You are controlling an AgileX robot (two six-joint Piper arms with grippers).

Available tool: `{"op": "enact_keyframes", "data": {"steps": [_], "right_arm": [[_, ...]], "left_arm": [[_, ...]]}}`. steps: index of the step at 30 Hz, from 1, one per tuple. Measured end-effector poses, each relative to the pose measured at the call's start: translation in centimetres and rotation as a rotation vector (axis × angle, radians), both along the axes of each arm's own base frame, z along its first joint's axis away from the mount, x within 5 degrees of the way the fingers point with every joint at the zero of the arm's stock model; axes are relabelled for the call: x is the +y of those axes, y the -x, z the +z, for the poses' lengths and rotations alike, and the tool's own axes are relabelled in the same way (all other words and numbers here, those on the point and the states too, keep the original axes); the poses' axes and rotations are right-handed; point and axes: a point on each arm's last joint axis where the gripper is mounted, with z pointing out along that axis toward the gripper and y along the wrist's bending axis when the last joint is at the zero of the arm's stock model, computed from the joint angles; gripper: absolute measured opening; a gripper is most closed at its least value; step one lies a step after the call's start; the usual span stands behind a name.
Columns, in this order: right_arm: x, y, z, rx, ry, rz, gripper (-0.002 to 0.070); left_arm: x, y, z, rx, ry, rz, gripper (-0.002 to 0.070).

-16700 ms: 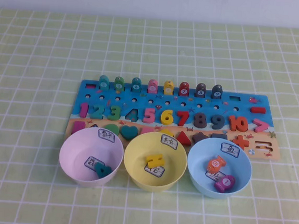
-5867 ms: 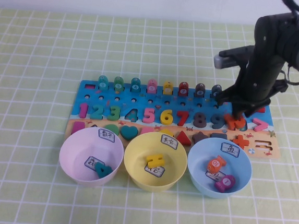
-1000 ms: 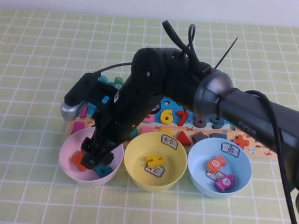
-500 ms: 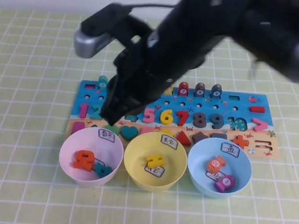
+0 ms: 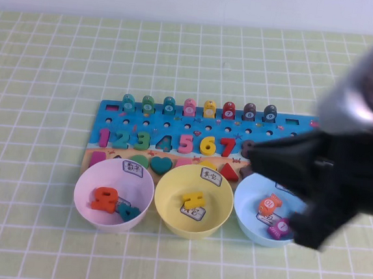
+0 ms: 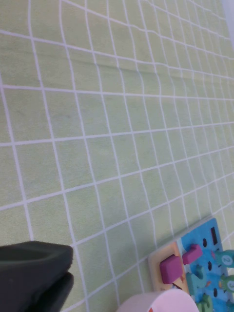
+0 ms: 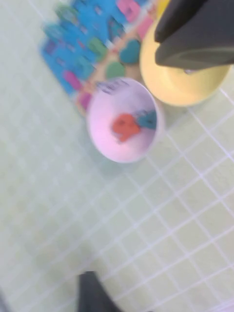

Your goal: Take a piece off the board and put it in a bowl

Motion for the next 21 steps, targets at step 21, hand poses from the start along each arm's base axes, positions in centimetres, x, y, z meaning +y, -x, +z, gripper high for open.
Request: {"op": "enact_keyframes", "data": {"steps": [21], "right_arm": [[-7.4,6.5,-4.7,-0.150,0.091,-0.009,-0.0017]], "left_arm": [[0.0,0.0,0.0,0.000,0.000,0.000,-0.0005]]}}
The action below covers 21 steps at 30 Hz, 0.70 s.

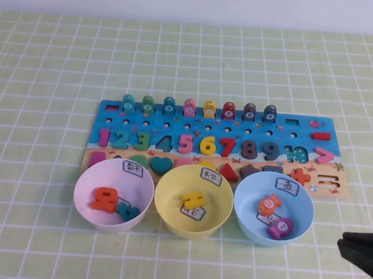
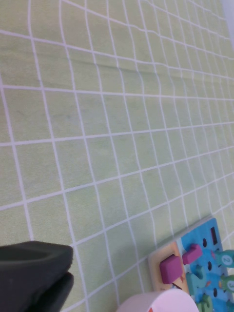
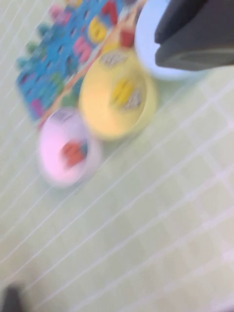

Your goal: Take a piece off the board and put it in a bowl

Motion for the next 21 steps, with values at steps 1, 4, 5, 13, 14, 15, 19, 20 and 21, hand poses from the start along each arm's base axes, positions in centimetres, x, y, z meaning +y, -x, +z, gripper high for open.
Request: {"op": "enact_keyframes", "data": {"steps": [1,4,5,13,14,15,19,20,21], "right_arm": [[-0.2,-0.2,-0.4,-0.033,0.019,-0.008,-0.0017],[-0.8,-0.5,-1.6,-0.138,-0.004,-0.058,-0.0017],[-1.1,-0.6,-2.1,-0.174,-0.030,-0.082,-0.0017],[-5.8,0.4,-7.1,-0.359,-0.120,-0.418,-0.0017],[-6.4,0.8,-7.7,-0.373,-0.132,-0.461,-0.0017],[-6.8,1.2,-8.3,-0.385,-0.143,-0.501,-0.0017],[-8.2,2.3,-10.5,-0.446,-0.162,-0.650,-0.0017],[-8.4,2.6,-10.9,-0.461,-0.167,-0.675,-0.0017],[-8.6,2.8,-11.4,-0.472,-0.168,-0.701,-0.0017]], "left_arm": [[0.0,0.0,0.0,0.000,0.000,0.000,-0.0004],[0.0,0.0,0.0,0.000,0.000,0.000,-0.0005],[0.0,0.0,0.0,0.000,0.000,0.000,-0.0005],[0.0,0.0,0.0,0.000,0.000,0.000,-0.0005],[0.0,0.0,0.0,0.000,0.000,0.000,-0.0005],[0.0,0.0,0.0,0.000,0.000,0.000,-0.0005],[0.0,0.0,0.0,0.000,0.000,0.000,-0.0005],[0.0,0.0,0.0,0.000,0.000,0.000,-0.0005],[0.0,0.0,0.0,0.000,0.000,0.000,-0.0005]]}}
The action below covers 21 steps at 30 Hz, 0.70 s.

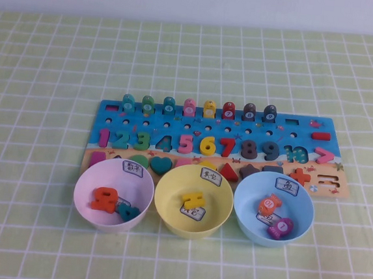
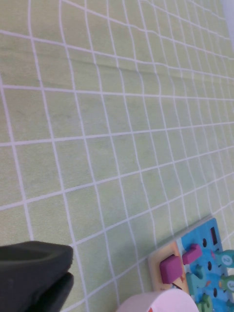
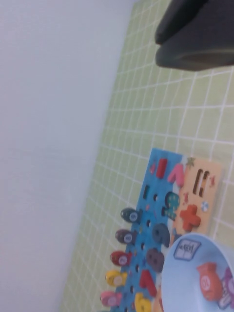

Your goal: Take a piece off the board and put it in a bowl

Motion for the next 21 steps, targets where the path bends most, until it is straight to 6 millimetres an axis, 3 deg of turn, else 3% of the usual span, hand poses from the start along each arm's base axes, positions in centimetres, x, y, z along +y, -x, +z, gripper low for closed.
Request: {"op": "enact_keyframes", "data": {"steps": [5,15,21], "right_arm": [[-0.3,0.1,-2.0,0.032,-0.041,-0.051,-0.0017],[-0.1,0.2,-3.2,0.172,-0.052,-0.031,-0.0017],[-0.5,0.2,-3.7,0.227,-0.102,-0.115,-0.0017]], "left_arm": [[0.0,0.0,0.0,0.000,0.000,0.000,-0.0005],[0.0,0.0,0.0,0.000,0.000,0.000,-0.0005],[0.0,0.0,0.0,0.000,0.000,0.000,-0.0005]]}}
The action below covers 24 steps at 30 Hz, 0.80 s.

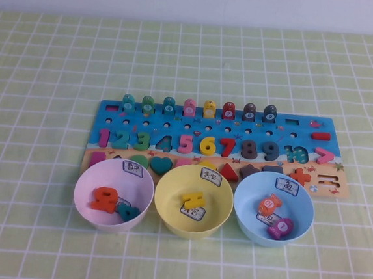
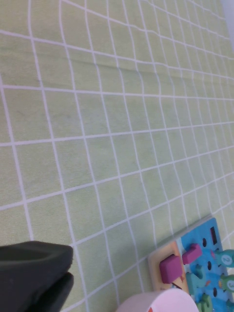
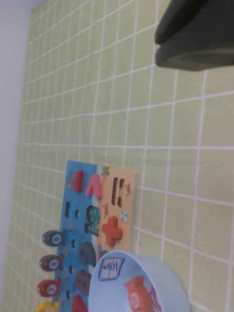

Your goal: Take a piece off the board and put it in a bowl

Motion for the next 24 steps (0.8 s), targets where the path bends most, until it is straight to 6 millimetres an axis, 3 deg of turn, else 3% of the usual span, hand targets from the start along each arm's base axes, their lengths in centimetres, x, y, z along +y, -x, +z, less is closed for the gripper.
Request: {"op": "enact_keyframes", "data": {"steps": [7,24], "right_arm": [[-0.20,0.17,-0.68,0.078,-0.035,-0.043,-0.0017],[-0.20,0.18,-0.71,0.082,-0.035,-0.043,-0.0017]], "left_arm": [[0.00,0.00,0.00,0.000,0.000,0.000,-0.0005],[0.00,0.00,0.00,0.000,0.000,0.000,-0.0005]]}}
